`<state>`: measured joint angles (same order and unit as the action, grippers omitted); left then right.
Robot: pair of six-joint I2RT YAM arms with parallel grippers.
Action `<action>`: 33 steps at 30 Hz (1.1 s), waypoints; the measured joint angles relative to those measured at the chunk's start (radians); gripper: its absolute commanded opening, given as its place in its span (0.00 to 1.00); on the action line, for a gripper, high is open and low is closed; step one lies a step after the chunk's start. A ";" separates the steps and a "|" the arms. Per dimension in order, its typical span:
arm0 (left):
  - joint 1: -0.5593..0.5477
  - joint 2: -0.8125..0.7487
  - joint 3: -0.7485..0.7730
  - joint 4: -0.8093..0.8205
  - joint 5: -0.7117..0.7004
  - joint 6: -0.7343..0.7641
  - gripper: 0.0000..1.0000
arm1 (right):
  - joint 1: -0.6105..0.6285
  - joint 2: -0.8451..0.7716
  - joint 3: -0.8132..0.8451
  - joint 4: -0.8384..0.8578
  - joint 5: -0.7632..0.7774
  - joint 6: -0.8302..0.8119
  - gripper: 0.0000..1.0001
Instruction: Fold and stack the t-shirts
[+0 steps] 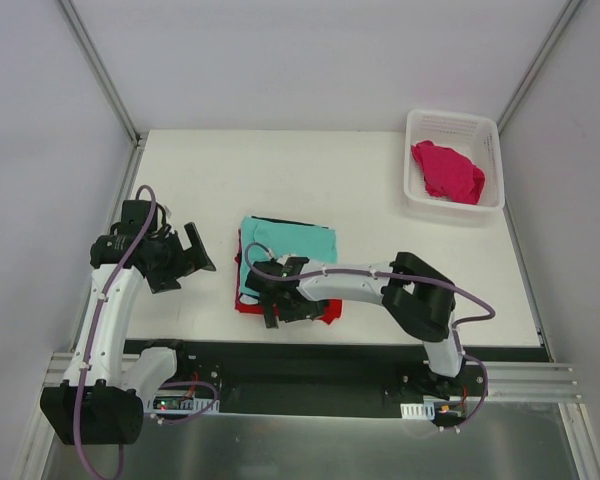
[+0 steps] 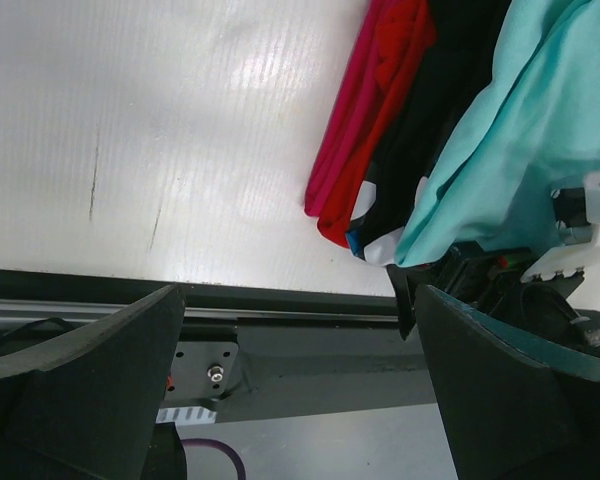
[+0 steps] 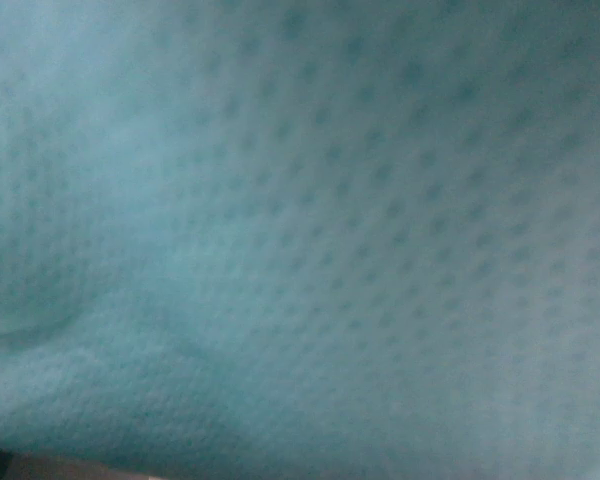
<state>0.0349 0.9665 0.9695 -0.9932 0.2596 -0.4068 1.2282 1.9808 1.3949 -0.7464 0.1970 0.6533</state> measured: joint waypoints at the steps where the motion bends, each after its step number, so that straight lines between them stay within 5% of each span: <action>1: 0.000 0.000 0.001 0.000 0.000 0.000 0.99 | -0.006 0.005 0.008 -0.003 0.003 -0.002 0.94; 23: 0.000 0.008 0.020 -0.018 -0.018 0.000 0.99 | -0.180 0.205 0.342 0.032 0.217 -0.171 0.94; 33: 0.000 0.008 0.059 -0.034 -0.018 -0.001 0.99 | -0.266 0.301 0.555 0.073 0.196 -0.261 0.94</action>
<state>0.0349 0.9741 1.0286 -1.0271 0.2420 -0.4076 0.9619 2.2818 1.9499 -0.6735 0.3935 0.3927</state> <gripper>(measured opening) 0.991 0.938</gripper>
